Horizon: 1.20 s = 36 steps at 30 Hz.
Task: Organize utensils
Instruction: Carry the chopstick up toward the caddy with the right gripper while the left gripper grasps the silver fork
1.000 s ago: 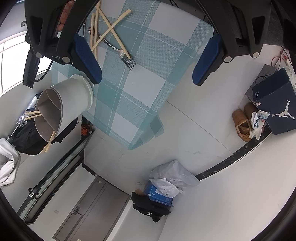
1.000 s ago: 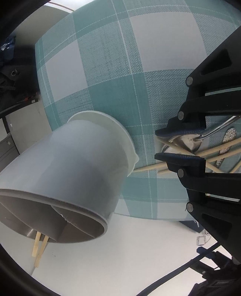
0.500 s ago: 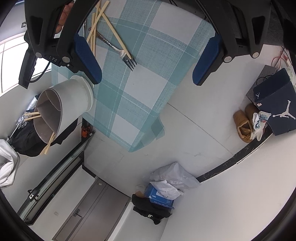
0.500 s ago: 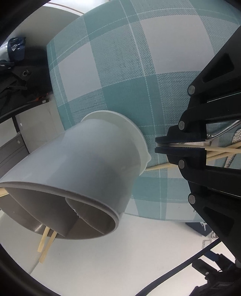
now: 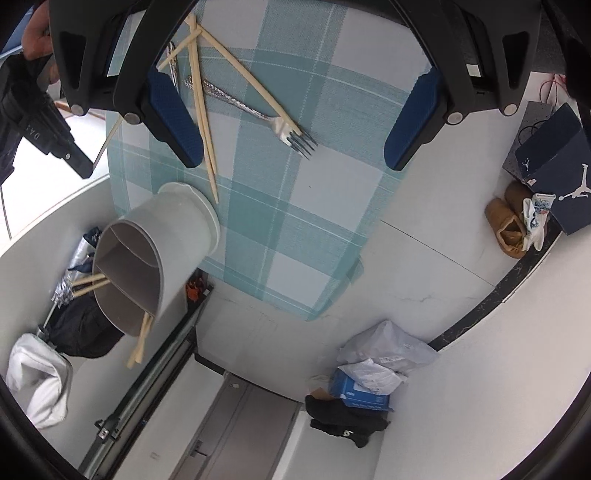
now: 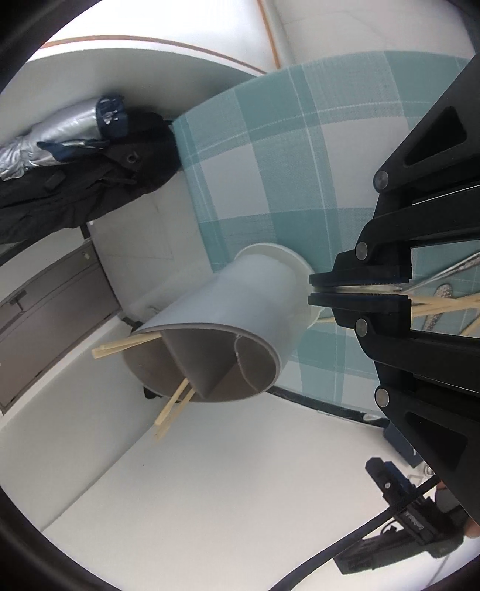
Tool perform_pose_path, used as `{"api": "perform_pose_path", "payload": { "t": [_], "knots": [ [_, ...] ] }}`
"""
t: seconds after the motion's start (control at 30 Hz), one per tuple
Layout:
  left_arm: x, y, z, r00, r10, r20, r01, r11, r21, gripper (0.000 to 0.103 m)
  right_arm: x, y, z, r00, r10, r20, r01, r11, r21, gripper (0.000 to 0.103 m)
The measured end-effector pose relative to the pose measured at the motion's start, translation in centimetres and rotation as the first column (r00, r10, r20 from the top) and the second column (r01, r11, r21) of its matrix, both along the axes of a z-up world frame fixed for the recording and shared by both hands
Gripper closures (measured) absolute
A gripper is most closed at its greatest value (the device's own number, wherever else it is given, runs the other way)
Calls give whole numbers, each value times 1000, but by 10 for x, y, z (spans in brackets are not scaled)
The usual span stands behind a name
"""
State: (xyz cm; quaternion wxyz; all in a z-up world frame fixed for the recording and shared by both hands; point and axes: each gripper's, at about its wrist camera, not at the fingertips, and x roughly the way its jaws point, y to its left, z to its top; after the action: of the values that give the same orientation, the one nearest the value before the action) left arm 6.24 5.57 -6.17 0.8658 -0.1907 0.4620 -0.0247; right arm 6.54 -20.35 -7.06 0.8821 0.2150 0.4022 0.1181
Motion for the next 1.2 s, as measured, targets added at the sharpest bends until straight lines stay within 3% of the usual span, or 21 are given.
{"api": "perform_pose_path", "payload": {
  "t": [0.17, 0.3, 0.5, 0.6, 0.8, 0.83, 0.9, 1.0, 1.2],
  "knots": [
    [-1, -33, -4, 994, -100, -40, 102, 992, 76, 6, -11, -7, 30, 995, 20, 102, -14, 999, -53, 101],
    [-7, -31, -10, 994, -70, -78, 81, 986, 144, 6, -24, -13, 34, 989, 34, 146, -27, 998, -49, 101],
    [-6, 16, -26, 980, 102, -172, -81, 989, 126, 6, -29, -15, 40, 981, 47, 187, -46, 999, -12, 101],
    [-3, 26, -34, 968, 137, -211, -114, 986, 118, 6, -27, -10, 41, 976, 49, 210, -44, 999, -27, 101],
    [13, 16, -39, 973, 97, -212, -83, 994, 72, 8, -16, -3, 37, 975, 58, 216, -48, 998, -48, 101],
    [17, 15, -40, 974, 81, -212, -70, 996, 60, 10, -16, -3, 37, 975, 57, 214, -49, 998, -44, 101],
    [25, 15, -44, 971, 62, -231, -56, 998, 30, 29, -14, -4, 36, 976, 54, 209, -48, 998, -33, 101],
    [33, 18, -52, 963, 35, -268, -43, 999, -22, 44, -14, -7, 35, 977, 47, 207, -42, 999, -29, 101],
    [45, 11, -56, 951, -2, -309, -20, 997, -69, 53, -14, -14, 33, 980, 27, 198, -24, 1000, -17, 101]
  ]
}}
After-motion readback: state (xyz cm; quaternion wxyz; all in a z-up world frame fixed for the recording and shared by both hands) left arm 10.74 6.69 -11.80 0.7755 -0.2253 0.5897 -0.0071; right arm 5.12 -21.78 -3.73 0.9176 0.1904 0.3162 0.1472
